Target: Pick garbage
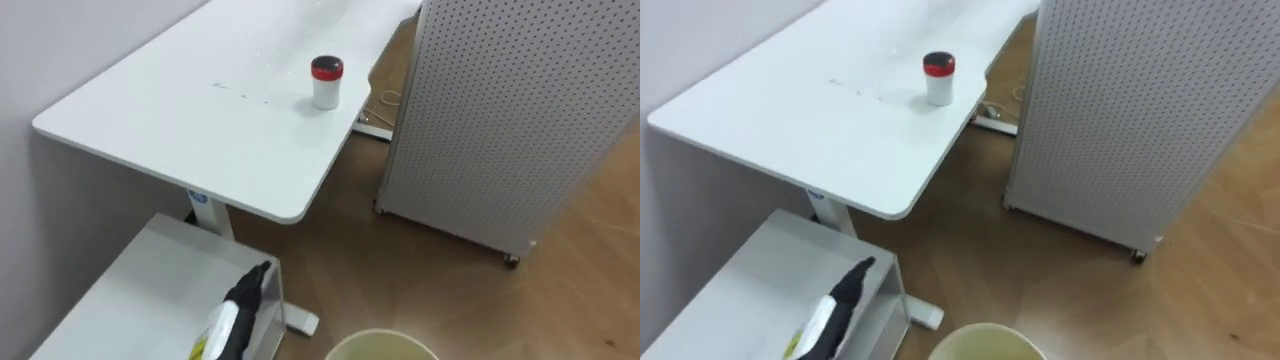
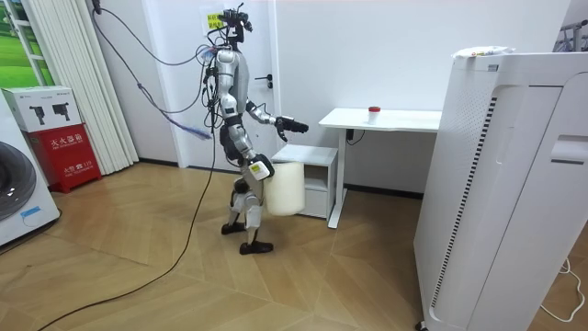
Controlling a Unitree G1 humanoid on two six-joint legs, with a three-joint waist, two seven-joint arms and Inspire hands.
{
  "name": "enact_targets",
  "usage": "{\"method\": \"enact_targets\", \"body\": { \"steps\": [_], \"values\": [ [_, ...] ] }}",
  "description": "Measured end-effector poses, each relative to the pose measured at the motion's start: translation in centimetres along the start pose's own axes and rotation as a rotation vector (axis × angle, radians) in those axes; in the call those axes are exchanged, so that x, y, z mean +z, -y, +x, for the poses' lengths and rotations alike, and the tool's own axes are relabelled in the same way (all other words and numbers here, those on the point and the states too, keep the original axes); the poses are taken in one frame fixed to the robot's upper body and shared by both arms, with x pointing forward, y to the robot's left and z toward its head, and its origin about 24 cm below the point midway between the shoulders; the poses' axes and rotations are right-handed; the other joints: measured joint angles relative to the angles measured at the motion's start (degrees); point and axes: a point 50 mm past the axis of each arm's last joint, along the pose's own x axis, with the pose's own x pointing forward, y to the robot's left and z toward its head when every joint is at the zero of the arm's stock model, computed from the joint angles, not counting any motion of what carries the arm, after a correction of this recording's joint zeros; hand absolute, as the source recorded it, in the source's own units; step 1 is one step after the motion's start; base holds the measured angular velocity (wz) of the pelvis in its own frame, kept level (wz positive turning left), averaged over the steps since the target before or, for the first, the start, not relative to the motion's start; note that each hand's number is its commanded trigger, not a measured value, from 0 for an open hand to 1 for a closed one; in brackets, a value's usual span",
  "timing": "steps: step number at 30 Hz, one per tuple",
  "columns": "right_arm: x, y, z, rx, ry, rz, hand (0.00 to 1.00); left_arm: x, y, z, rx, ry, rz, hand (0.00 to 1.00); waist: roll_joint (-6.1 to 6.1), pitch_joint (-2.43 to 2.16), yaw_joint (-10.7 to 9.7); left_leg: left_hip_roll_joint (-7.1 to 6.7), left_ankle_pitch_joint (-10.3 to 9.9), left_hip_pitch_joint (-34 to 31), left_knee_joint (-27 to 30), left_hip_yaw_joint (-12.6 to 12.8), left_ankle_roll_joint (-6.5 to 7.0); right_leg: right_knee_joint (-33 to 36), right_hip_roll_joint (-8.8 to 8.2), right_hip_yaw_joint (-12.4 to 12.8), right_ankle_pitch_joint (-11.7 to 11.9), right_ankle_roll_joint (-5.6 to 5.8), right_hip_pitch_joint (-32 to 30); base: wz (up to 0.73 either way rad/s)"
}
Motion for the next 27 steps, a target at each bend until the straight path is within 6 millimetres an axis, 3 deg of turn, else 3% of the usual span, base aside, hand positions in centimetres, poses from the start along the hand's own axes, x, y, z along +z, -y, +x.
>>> {"method": "enact_targets", "body": {
  "steps": [3,7,9,10,11,12,15,18,27],
  "values": [
    [0.3,-0.2,0.0,0.009,0.016,-0.02,1.0,0.4,-1.7,0.4,0.095,0.023,-0.016,0.0,-0.07,0.02,1.89,-0.19,-0.01,1.16,-0.1,0.67,0.01,-0.91,0.26,-0.95,1.64,-0.47,0.3,-0.71],
    [0.4,-0.6,0.1,0.029,0.018,-0.027,1.0,1.6,-3.6,1.1,0.224,0.077,-0.048,0.0,-0.12,0.07,2.26,0.09,-0.04,3.45,-1.74,1.54,0.08,-3.39,0.46,-2.56,3.34,-0.7,2.39,-0.36],
    [0.2,-0.7,0.2,0.03,-0.003,-0.02,1.0,2.5,-4.3,1.3,0.28,0.122,-0.069,0.0,-0.08,0.28,2.69,1.06,-0.56,4.74,-3.59,5.17,1.37,-2.83,0.21,-5.96,3.51,-1.18,2.67,-0.08],
    [0.1,-0.6,0.2,0.029,-0.008,-0.018,1.0,2.5,-4.5,1.3,0.291,0.12,-0.081,0.0,0.02,0.34,3.18,1.32,-0.5,5.28,-3.88,6.36,1.28,-1.19,-0.29,-7.39,2.75,-1.88,2.69,-0.14],
    [0.1,-0.5,0.1,0.018,-0.011,-0.011,1.0,2.4,-4.6,1.3,0.309,0.11,-0.103,0.0,-0.01,0.33,3.68,1.76,-0.32,6.57,-4.47,9.13,0.84,3.4,-1.75,-10.94,-0.48,-2.36,3.35,0.0],
    [0.3,-0.2,0.1,-0.001,-0.005,0.0,1.0,2.5,-4.6,1.3,0.318,0.108,-0.12,0.0,-0.33,0.31,3.8,1.53,-0.11,7.42,-5.26,10.26,0.48,5.35,-2.77,-12.63,-2.68,-1.96,4.3,0.0],
    [1.5,-0.6,0.5,0.008,0.026,-0.032,1.0,2.3,-5.6,1.4,0.363,0.098,-0.139,0.0,-0.73,0.57,4.24,0.77,0.12,6.9,-4.63,8.88,0.08,1.68,-2.07,-11.68,-3.04,-2.44,4.69,-0.19],
    [1.7,-0.8,0.6,0.019,0.026,-0.068,1.0,2.3,-6.4,1.5,0.399,0.098,-0.159,0.0,-0.68,0.46,3.8,0.85,0.16,6.26,-4.45,3.52,0.06,-0.75,-1.04,-11.68,-2.02,-2.8,5.41,-0.12],
    [1.5,-0.9,0.6,0.036,0.015,-0.115,1.0,3.9,-7.2,1.8,0.443,0.167,-0.185,0.0,-0.37,0.52,2.4,1.61,0.22,7.36,-4.62,3.5,-0.04,-3.22,-0.25,-12.9,-1.63,-2.71,7.67,0.01]
  ]
}}
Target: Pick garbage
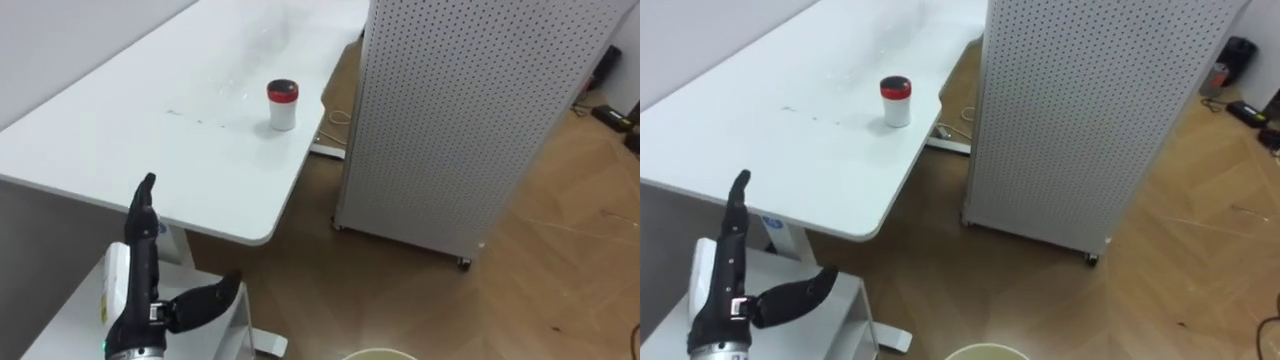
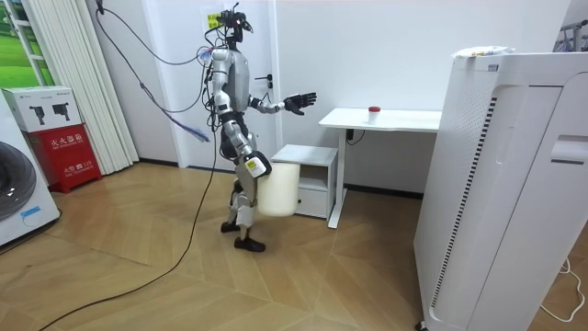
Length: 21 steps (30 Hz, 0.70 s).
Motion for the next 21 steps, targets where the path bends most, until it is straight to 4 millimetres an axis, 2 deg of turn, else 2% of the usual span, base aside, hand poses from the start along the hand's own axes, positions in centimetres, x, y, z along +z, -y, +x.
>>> {"method": "enact_targets", "body": {
  "steps": [5,7,8,10,11,12,13,14,15,16,18,19,20,21],
  "values": [
    [-0.2,0.1,-0.1,0.003,-0.012,-0.029,1.0,0.1,0.0,0.0,0.003,0.002,-0.005,0.0,0.21,-0.04,-0.17,0.72,0.22,1.33,0.34,-0.24,-0.39,-1.48,0.96,0.03,0.22,-0.27,1.88,-0.08],
    [-0.2,0.2,-0.1,0.002,-0.018,-0.031,1.0,0.1,0.0,0.0,0.006,0.001,-0.004,0.0,0.19,-0.04,-0.1,0.97,0.21,1.24,1.85,-0.24,-0.41,-1.31,1.31,-1.09,-0.08,-0.71,2.26,-0.17],
    [-0.4,0.1,-0.1,0.004,-0.023,-0.033,1.0,-0.1,-0.1,0.0,0.011,-0.015,-0.015,0.0,0.08,-0.03,-0.01,1.24,0.2,0.94,4.09,-0.08,-0.43,-1.37,1.24,-2.48,-0.33,-1.12,2.89,-0.29],
    [-0.4,0.1,-0.1,0.007,-0.026,-0.035,1.0,-0.7,-0.2,-0.2,0.019,-0.05,-0.031,0.0,-0.1,0.1,0.09,1.99,0.22,-0.82,11.21,-0.12,-0.47,-1.35,0.92,-4.54,-0.95,-2.04,4.19,-0.42],
    [-0.4,0.1,-0.1,0.012,-0.026,-0.041,1.0,-1.0,-0.2,-0.3,0.021,-0.069,-0.033,0.0,-0.22,0.19,0.13,2.86,1.01,-3.74,18.81,-0.61,-1.8,-1.23,0.62,-4.5,-1.55,-2.38,4.84,-0.45],
    [-0.5,0.0,-0.2,0.015,-0.03,-0.047,1.0,-1.2,-0.1,-0.4,0.014,-0.078,-0.029,0.0,-0.13,0.44,0.05,3.6,3.26,-7.51,27.2,-2.99,-3.53,-1.35,0.75,-4.36,-2.04,-2.78,5.9,-0.41],
    [-0.6,0.1,-0.2,0.016,-0.033,-0.049,1.0,-1.2,0.0,-0.4,0.01,-0.081,-0.03,0.0,-0.3,0.57,-0.06,3.59,5.0,-9.26,30.93,-4.41,-3.37,-1.36,0.77,-4.06,-2.46,-3.0,6.44,-0.19],
    [-0.8,0.1,-0.3,0.013,-0.037,-0.047,1.0,-1.3,0.1,-0.5,0.011,-0.09,-0.042,0.0,-0.43,0.6,-0.2,3.26,5.37,-12.37,35.13,-7.05,-2.91,-1.04,0.76,-3.54,-3.38,-3.17,6.83,0.0],
    [-0.8,0.2,-0.3,-0.003,-0.037,-0.04,1.0,-1.1,0.2,-0.3,0.01,-0.086,-0.049,0.0,-0.64,0.75,-0.55,3.23,3.91,-15.62,35.58,-8.74,-2.01,0.1,0.75,-3.32,-4.35,-3.32,6.75,0.0],
    [-0.8,0.3,-0.3,-0.012,-0.039,-0.038,1.0,-1.1,0.3,-0.3,0.011,-0.084,-0.051,0.0,-0.95,0.97,-0.31,3.19,3.25,-17.28,35.08,-9.19,-1.51,0.81,0.7,-2.74,-4.9,-3.35,6.72,-0.21],
    [-0.9,0.4,-0.3,-0.035,-0.052,-0.034,1.0,-1.3,0.4,-0.4,0.017,-0.098,-0.051,0.0,-1.35,1.2,1.0,2.89,2.98,-21.89,30.73,-9.76,-1.81,1.79,0.6,-1.32,-6.43,-3.59,7.12,-0.39],
    [-1.1,0.5,-0.4,-0.053,-0.058,-0.029,1.0,-1.5,0.5,-0.6,0.019,-0.111,-0.051,0.0,-1.2,1.18,1.85,2.15,3.61,-24.1,24.51,-10.58,-2.39,1.94,0.55,-0.78,-7.18,-3.35,7.5,-0.31],
    [-1.2,0.7,-0.5,-0.068,-0.062,-0.024,1.0,-1.5,0.6,-0.6,0.025,-0.114,-0.06,0.0,-0.91,1.05,2.46,2.04,6.12,-25.83,16.68,-11.43,-2.71,3.0,0.29,-0.81,-8.52,-2.67,7.3,-0.38],
    [-1.6,0.8,-0.6,-0.078,-0.075,-0.015,1.0,-1.5,0.7,-0.7,0.026,-0.118,-0.063,0.0,-1.19,0.86,3.2,0.76,11.41,-26.82,13.31,-12.62,-2.2,5.0,-0.71,0.35,-10.27,-1.69,7.04,-0.27]
  ]
}}
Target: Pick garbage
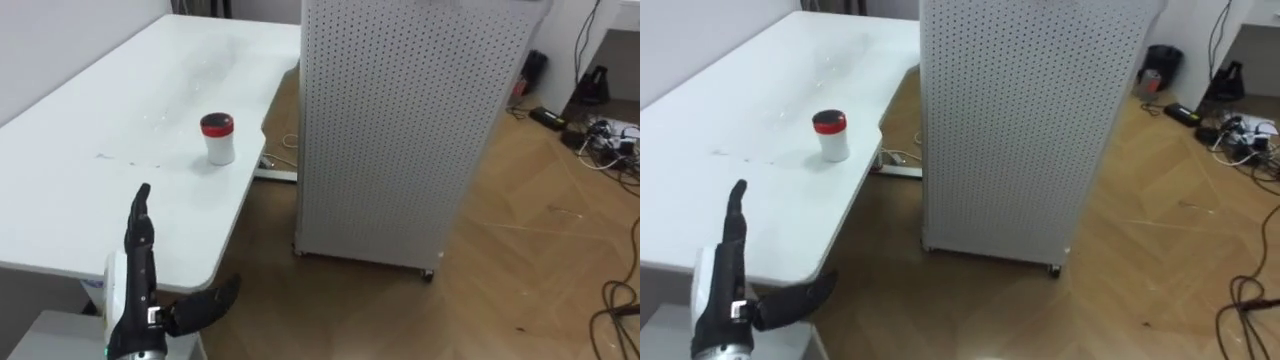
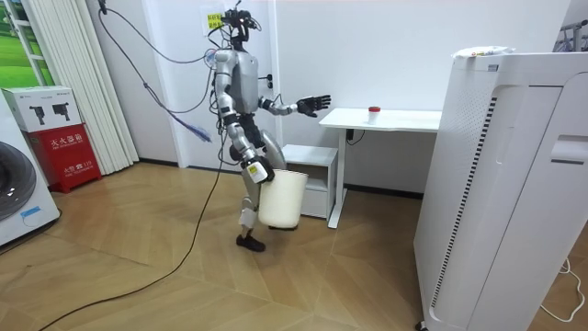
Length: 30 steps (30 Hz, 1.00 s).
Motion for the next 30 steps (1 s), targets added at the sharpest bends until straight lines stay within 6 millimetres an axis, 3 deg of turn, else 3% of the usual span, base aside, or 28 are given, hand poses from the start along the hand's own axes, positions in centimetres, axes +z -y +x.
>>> {"method": "enact_targets", "body": {
  "steps": [1,2,3,7,9,10,11,12,15,17,18,21,22,25,28,29,30],
  "values": [
    [-0.2,0.1,0.0,-0.002,-0.007,-0.001,1.0,0.0,0.0,0.0,0.001,-0.001,0.0,0.0,-0.07,-0.43,0.09,-0.73,1.09,-0.05,-0.56,-0.23,0.37,0.73,-0.53,0.09,-0.61,0.76,-0.08,-0.07],
    [-0.2,0.1,-0.1,-0.003,-0.011,-0.002,1.0,0.0,-0.2,0.1,0.009,0.001,0.003,0.0,-0.44,-1.17,-0.17,-1.92,2.1,0.31,-0.69,-0.13,1.71,0.88,-0.81,-0.17,-1.29,2.05,-0.35,0.11],
    [-0.3,0.2,-0.1,-0.006,-0.012,-0.001,1.0,0.0,-0.3,0.2,0.012,0.003,0.006,0.0,-0.64,-1.34,-0.1,-2.81,1.46,0.83,-0.67,0.35,2.83,0.17,-1.65,0.04,-1.44,2.66,0.28,0.1],
    [0.0,0.0,0.0,-0.001,-0.004,-0.009,1.0,0.0,-0.4,0.3,0.009,0.006,0.008,0.0,-0.26,-1.23,0.26,-3.94,-0.55,1.74,2.1,0.92,3.83,-1.61,-3.57,0.98,-1.86,3.49,2.89,-0.04],
    [0.1,-0.1,0.0,0.007,-0.004,-0.024,1.0,0.0,-0.6,0.3,0.019,0.006,0.012,0.0,-0.3,-0.79,0.83,-4.9,-1.87,1.02,6.9,0.9,3.72,-2.77,-3.99,3.53,-2.25,3.75,6.44,-0.16],
    [0.1,-0.1,0.0,0.005,-0.004,-0.024,1.0,0.0,-0.6,0.3,0.018,0.006,0.011,0.0,-0.28,-0.79,0.99,-5.36,-2.21,1.06,6.5,0.54,3.78,-2.73,-4.21,4.01,-2.78,3.86,6.84,0.04],
    [0.4,0.2,0.0,0.0,0.003,-0.027,1.0,0.2,-0.4,0.5,0.019,0.016,0.004,0.0,-0.03,-0.95,0.77,-5.85,-3.44,1.42,3.96,0.22,4.21,-1.35,-4.89,3.68,-4.83,4.51,6.82,0.25],
    [0.3,0.1,0.0,0.0,0.003,-0.027,1.0,0.5,-0.3,0.9,0.02,0.032,0.002,0.0,-0.65,-1.1,0.65,-7.3,-4.4,2.03,4.12,0.67,4.94,1.1,-6.73,2.97,-6.62,5.46,6.21,0.27],
    [0.3,0.3,0.0,-0.007,0.002,-0.031,1.0,0.7,-0.3,1.0,0.021,0.037,0.001,0.0,-0.75,-1.17,0.79,-8.87,-6.25,2.83,5.08,0.99,6.2,9.03,-9.43,0.58,-6.86,6.32,3.9,0.13],
    [0.4,0.0,0.0,-0.001,0.004,-0.03,1.0,0.6,-0.5,1.2,0.027,0.041,0.008,0.0,-1.04,-1.05,1.51,-10.24,-7.84,4.3,5.76,1.45,7.24,17.82,-12.14,-0.07,-5.22,7.65,1.4,0.13],
    [0.5,0.1,0.0,-0.001,0.008,-0.032,1.0,0.6,-0.6,1.2,0.031,0.038,0.009,0.0,-0.88,-1.01,1.75,-10.59,-8.59,5.22,5.78,1.57,7.83,21.05,-12.83,-0.24,-3.37,7.69,0.59,0.13],
    [0.9,0.1,0.1,0.0,0.021,-0.037,1.0,0.5,-1.0,1.3,0.056,0.04,0.015,0.0,0.17,-0.62,3.02,-10.6,-9.86,6.95,4.9,0.63,8.65,25.49,-13.54,-0.33,1.34,8.24,-1.79,0.01],
    [1.0,0.0,0.2,0.002,0.024,-0.036,1.0,0.5,-1.1,1.3,0.059,0.041,0.018,0.0,0.28,-0.55,3.22,-10.61,-9.88,7.24,4.38,0.35,8.69,25.26,-13.55,-0.44,1.18,8.53,-2.14,0.0],
    [1.4,-0.2,0.3,0.008,0.034,-0.043,1.0,0.5,-1.4,1.4,0.071,0.045,0.025,0.0,1.03,-0.48,3.1,-10.12,-9.8,8.57,2.33,-1.23,8.75,23.09,-13.41,-0.33,-2.16,8.41,-6.25,0.09],
    [1.2,-0.2,0.2,0.012,0.026,-0.057,1.0,0.5,-1.4,1.5,0.069,0.049,0.027,0.0,1.5,-0.49,2.36,-8.92,-9.28,11.05,-0.79,-3.37,7.83,13.12,-12.06,0.59,-1.75,8.11,-9.46,0.23],
    [1.1,-0.4,0.2,0.017,0.024,-0.065,1.0,0.5,-1.3,1.4,0.066,0.049,0.027,0.0,1.46,-0.46,2.35,-8.47,-9.02,12.25,-2.01,-4.07,7.36,6.62,-11.13,1.4,-0.02,8.09,-9.71,0.36],
    [1.0,-0.5,0.2,0.016,0.023,-0.065,1.0,0.5,-1.3,1.4,0.065,0.048,0.026,0.0,1.07,-0.62,2.19,-8.28,-8.96,13.15,-3.02,-4.8,6.74,1.07,-10.2,1.82,4.65,8.54,-9.57,0.32]
  ]
}}
